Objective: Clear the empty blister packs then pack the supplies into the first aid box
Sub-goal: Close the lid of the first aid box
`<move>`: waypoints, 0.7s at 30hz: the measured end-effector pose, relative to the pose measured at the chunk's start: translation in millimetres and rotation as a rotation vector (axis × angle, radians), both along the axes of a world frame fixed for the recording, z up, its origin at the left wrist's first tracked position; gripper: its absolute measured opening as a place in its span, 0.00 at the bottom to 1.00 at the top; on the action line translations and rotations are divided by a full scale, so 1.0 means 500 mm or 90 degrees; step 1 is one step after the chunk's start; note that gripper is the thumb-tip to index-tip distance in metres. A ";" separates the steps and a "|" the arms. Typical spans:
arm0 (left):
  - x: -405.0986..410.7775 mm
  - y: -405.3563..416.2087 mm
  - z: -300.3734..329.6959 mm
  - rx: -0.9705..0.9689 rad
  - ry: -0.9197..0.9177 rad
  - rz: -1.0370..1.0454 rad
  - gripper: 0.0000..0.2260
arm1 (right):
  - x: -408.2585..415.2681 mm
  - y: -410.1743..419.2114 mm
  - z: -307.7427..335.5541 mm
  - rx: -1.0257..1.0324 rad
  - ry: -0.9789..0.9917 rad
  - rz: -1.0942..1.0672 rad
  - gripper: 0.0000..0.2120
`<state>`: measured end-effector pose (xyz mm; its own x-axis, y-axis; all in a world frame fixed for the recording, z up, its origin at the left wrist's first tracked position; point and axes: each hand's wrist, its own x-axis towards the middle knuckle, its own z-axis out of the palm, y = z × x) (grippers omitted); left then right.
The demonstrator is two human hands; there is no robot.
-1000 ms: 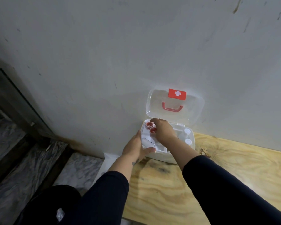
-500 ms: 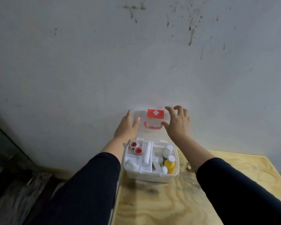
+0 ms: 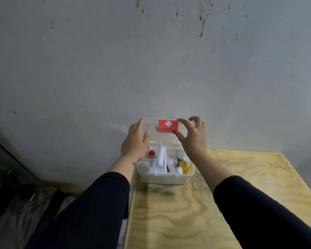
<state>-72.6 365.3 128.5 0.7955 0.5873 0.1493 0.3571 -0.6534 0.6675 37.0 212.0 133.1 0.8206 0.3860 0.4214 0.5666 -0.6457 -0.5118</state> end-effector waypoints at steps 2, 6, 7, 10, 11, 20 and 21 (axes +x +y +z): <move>-0.034 -0.019 -0.015 0.019 -0.005 -0.008 0.25 | -0.035 -0.019 -0.019 0.005 -0.007 0.005 0.19; -0.094 -0.051 -0.061 0.028 -0.005 -0.035 0.28 | -0.097 -0.051 -0.061 -0.011 0.015 0.001 0.20; -0.105 -0.054 -0.075 0.029 0.004 -0.049 0.29 | -0.110 -0.058 -0.071 -0.015 0.020 -0.005 0.21; -0.137 -0.064 -0.117 0.024 0.061 -0.081 0.33 | -0.145 -0.078 -0.111 -0.018 0.019 -0.009 0.21; -0.147 -0.067 -0.130 0.022 0.081 -0.087 0.34 | -0.156 -0.083 -0.126 -0.018 0.017 -0.008 0.21; -0.174 -0.082 -0.170 0.113 0.194 -0.110 0.32 | -0.200 -0.114 -0.179 -0.168 0.049 0.006 0.30; -0.167 -0.082 -0.165 0.166 0.189 -0.114 0.31 | -0.199 -0.115 -0.176 -0.180 0.034 0.014 0.30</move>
